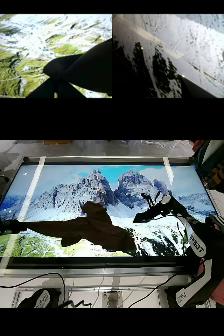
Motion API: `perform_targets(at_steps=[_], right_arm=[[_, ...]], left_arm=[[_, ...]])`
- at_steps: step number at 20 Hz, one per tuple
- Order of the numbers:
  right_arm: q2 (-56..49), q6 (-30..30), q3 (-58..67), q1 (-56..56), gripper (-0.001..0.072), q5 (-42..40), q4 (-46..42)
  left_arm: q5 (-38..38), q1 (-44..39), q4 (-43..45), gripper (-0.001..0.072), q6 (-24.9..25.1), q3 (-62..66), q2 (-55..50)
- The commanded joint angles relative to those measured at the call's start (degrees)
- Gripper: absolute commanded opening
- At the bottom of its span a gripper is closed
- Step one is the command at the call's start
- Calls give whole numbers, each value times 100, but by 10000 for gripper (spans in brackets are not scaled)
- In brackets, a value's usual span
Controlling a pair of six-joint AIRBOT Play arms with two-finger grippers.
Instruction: Fold the clothes and pants, and hang the long-sleeved shirts on hangers.
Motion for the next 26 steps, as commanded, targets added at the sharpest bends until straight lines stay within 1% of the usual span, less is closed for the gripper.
perform_targets(at_steps=[1, 4, 10, 11, 12, 13, 15, 18, 20, 21, 23, 26], right_arm=[[-205, 92, 2, 380, 454, 221, 354], [-236, -157, 4, 835, 453, 321, 323], [-236, -463, 4, 1534, 435, 160, 315], [-234, -470, 4, 1611, 333, 74, 317], [-223, -470, 11, 1668, 173, -44, 317], [-219, -468, 66, 1670, 72, -142, 321], [-199, -461, 367, 1604, 33, -155, 293], [68, -402, 964, 1300, 18, -153, 267], [481, -389, 1331, 964, 17, -234, 68], [726, -249, 1464, 782, 17, -345, -76], [1344, 26, 1602, 361, 17, -616, -256], [2433, 92, 1606, -168, 17, -741, -260]], left_arm=[[140, -2, -149, 14, -188, 4, -68], [140, -20, -247, 14, -188, 0, -83], [125, -22, -264, 15, -188, -2, -83], [125, -22, -286, 14, -190, -2, -83], [125, -22, -317, 14, -190, -2, -83], [125, -22, -398, 15, -188, 0, -81], [184, -22, -619, 14, -188, 15, -63], [260, -22, -977, 14, -188, 302, -55], [369, -22, -1016, 14, -188, 660, 33], [516, -22, -1016, 14, -188, 855, 114], [968, -20, -1019, 14, -190, 1156, 341], [1856, -22, -1261, 14, -188, 1268, 872]])
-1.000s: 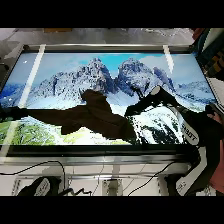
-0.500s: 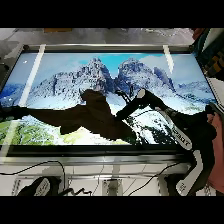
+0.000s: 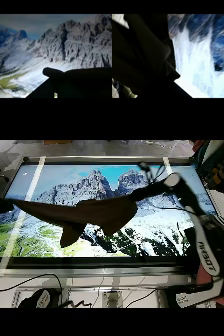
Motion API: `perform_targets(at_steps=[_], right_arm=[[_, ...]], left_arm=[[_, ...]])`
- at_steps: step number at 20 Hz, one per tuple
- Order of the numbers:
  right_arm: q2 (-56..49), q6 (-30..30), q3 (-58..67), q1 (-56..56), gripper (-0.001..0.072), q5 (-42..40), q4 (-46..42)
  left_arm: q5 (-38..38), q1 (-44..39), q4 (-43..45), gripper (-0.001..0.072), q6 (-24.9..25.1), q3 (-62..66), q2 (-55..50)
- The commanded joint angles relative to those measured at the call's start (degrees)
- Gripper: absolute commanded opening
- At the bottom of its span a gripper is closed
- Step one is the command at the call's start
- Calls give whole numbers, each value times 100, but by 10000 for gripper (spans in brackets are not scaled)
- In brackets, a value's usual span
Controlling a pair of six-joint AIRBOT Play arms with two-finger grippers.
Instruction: Fold the clothes and pants, and hang the long-sleeved shirts on hangers.
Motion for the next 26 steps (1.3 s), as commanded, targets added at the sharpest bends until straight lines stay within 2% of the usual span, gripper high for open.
perform_targets(at_steps=[1, 6, 11, 15, 18, 21, 23, 26], right_arm=[[1207, 160, 120, -568, 17, -221, -120], [2855, 160, 120, -807, 17, -481, -184], [4271, 162, 120, -804, 17, -848, -293], [4776, 313, 118, -804, 17, -903, -411], [4415, 1172, 118, -804, 16, -844, -999], [3388, 1952, 118, -804, 16, 35, -1558], [2400, 2072, 116, -800, 17, 857, -1497], [890, 2072, 118, -800, 17, 1231, -1307]], left_arm=[[1067, 0, -282, 14, 0, 201, 584], [1805, 0, -315, 14, 0, 201, 1567], [1821, 0, -310, 14, 0, 199, 2481], [1818, 0, -310, 14, 0, 181, 2769], [1775, 0, -354, 12, -44, 20, 2376], [868, -17, -743, 13, -37, -245, 1412], [9, -210, -737, 13, -35, -365, 404], [-48, -693, -739, 13, 52, -393, -1145]])
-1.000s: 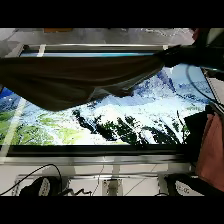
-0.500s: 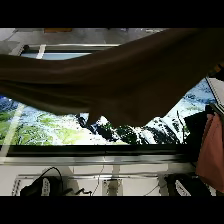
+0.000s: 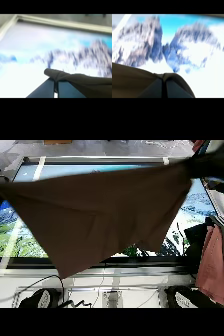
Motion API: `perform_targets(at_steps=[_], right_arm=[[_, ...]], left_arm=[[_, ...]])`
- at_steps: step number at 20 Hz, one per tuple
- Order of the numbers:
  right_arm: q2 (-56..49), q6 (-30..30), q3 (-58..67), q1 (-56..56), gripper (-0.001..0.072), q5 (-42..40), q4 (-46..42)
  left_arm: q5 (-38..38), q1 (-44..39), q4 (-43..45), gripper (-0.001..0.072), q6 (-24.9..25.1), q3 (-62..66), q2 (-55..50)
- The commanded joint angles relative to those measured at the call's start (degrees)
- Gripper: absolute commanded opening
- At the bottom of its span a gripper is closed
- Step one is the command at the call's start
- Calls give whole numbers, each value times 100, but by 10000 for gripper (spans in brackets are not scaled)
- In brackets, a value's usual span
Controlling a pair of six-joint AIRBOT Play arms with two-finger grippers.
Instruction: Fold the clothes and pants, and hang the long-sleeved shirts on hangers.
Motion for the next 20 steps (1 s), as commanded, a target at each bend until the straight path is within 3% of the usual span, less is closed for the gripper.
perform_targets(at_steps=[1, 4, 8, 9, 10, 11, 12, 14, 15, 20], right_arm=[[-1725, 229, 0, 0, 17, 555, 50], [-2824, 339, 0, 0, 17, -111, 487], [-3364, 372, 0, 0, 18, -1486, 754], [-3359, 374, 2, -2, 59, -1770, 732], [-3351, 374, 2, -31, 217, -1943, 691], [-3351, 470, 2, -61, 394, -2035, 492], [-3351, 817, 0, -133, 409, -2015, 114], [-3351, 1429, 0, -413, 409, -1587, -570], [-3353, 1416, 0, -592, 408, -1235, -667], [-3630, 507, -214, -1604, 405, 588, -155]], left_arm=[[-247, -516, -81, 13, 81, -76, -1729], [704, -1058, -79, 14, 81, -72, -2754], [2529, -1587, -79, 14, 81, -72, -3069], [2946, -1674, -79, 20, 79, -72, -3062], [3176, -1727, -79, 111, 81, -72, -3051], [3220, -1735, -76, 332, 81, -72, -3049], [3180, -1733, -79, 683, 79, -72, -3049], [2752, -1637, -76, 706, 63, -72, -2977], [2415, -1554, -76, 703, 63, -72, -2903], [35, -863, -76, 699, 63, -74, -2638]])
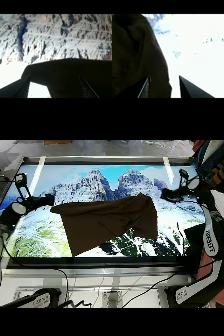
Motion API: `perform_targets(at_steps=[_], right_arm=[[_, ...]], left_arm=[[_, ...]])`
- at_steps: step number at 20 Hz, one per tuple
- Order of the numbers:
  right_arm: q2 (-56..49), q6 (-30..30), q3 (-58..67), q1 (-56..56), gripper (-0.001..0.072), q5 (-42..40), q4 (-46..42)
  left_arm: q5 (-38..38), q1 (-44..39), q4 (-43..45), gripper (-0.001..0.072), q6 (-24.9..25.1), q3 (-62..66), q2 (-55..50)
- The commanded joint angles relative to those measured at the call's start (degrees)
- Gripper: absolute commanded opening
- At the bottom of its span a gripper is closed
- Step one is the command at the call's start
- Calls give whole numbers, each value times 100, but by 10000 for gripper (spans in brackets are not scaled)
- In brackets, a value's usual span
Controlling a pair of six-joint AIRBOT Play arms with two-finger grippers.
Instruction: Fold the clothes and pants, and hang the long-sleeved shirts on hangers.
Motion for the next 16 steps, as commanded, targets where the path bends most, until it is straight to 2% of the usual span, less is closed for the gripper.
perform_targets(at_steps=[1, 2, 3, 4, 8, 11, 14, 16], right_arm=[[-267, -660, -278, -636, 406, 1182, 577], [-350, -756, -424, -726, 416, 1147, 896], [-433, -800, -538, -765, 486, 1025, 1141], [-509, -798, -623, -754, 524, 804, 1281], [-702, -796, -756, -437, 494, -149, 1534], [-859, -798, -763, -164, 493, -363, 1670], [-964, -938, -763, -22, 447, -317, 1727], [-966, -953, -756, 39, 272, -319, 1742]], left_arm=[[-1864, 470, 2, 698, 7, -9, 70], [-2253, 592, 2, 698, 7, -9, 33], [-2577, 706, 2, 699, 4, -13, -4], [-2824, 789, 2, 699, 2, -20, -44], [-3709, 828, -7, 698, -72, -35, -334], [-3674, 828, -39, 697, -295, -361, -498], [-3626, 835, -111, 697, -295, -907, -503], [-3692, 835, -109, 697, -275, -1276, -501]])
